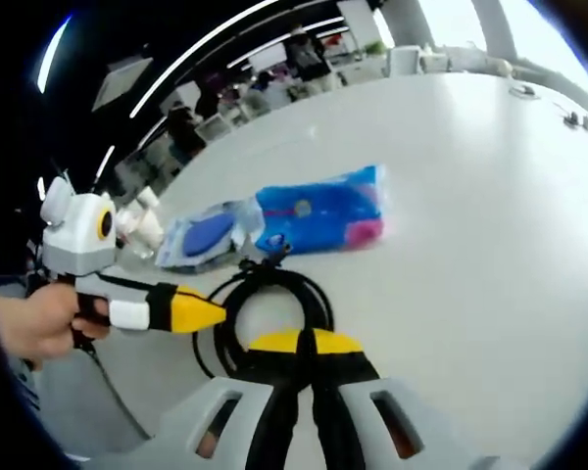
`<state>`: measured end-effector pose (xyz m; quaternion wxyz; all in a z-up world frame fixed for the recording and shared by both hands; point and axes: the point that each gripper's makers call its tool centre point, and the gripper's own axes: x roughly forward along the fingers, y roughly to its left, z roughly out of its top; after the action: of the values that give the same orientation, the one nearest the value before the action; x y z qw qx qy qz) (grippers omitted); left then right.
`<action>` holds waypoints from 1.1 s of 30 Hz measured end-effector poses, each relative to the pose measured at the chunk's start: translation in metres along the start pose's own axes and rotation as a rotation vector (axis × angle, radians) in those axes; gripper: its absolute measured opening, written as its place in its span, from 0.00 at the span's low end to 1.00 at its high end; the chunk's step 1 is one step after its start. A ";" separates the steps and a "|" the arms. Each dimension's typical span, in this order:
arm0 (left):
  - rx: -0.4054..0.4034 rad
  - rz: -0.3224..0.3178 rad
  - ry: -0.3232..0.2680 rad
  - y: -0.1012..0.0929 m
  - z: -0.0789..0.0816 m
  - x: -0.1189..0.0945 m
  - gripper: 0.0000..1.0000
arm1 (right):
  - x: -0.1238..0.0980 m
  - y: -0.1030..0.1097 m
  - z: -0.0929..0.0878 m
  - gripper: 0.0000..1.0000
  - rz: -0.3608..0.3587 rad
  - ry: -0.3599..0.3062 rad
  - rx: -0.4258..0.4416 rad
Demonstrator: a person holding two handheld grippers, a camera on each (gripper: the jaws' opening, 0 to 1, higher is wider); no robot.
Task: Arrange the tabletop items into an orderly group along one side of the table until the central work area is clear of visible clutter.
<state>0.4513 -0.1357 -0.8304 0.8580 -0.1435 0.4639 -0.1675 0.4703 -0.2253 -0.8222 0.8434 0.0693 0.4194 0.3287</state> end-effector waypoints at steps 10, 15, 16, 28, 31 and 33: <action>-0.002 0.008 -0.004 0.000 0.000 0.001 0.05 | 0.002 -0.003 -0.002 0.00 -0.008 0.003 0.003; 0.004 0.015 -0.005 0.001 0.001 0.000 0.05 | 0.002 -0.003 -0.003 0.00 -0.009 0.002 0.004; 0.005 0.017 -0.007 0.000 0.001 0.000 0.06 | 0.003 -0.004 -0.003 0.00 -0.009 0.004 0.003; 0.028 0.048 -0.031 0.003 0.005 -0.005 0.18 | 0.005 -0.006 -0.002 0.00 -0.008 0.000 0.041; 0.031 0.052 -0.036 0.004 0.006 -0.005 0.23 | 0.005 -0.006 -0.002 0.00 -0.006 0.000 0.038; 0.041 0.056 -0.038 0.004 0.006 -0.006 0.27 | 0.005 -0.006 -0.002 0.00 -0.005 0.000 0.037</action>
<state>0.4536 -0.1292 -0.8244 0.8738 -0.1158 0.4479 -0.1500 0.4740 -0.2271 -0.8292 0.8426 0.0838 0.4257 0.3190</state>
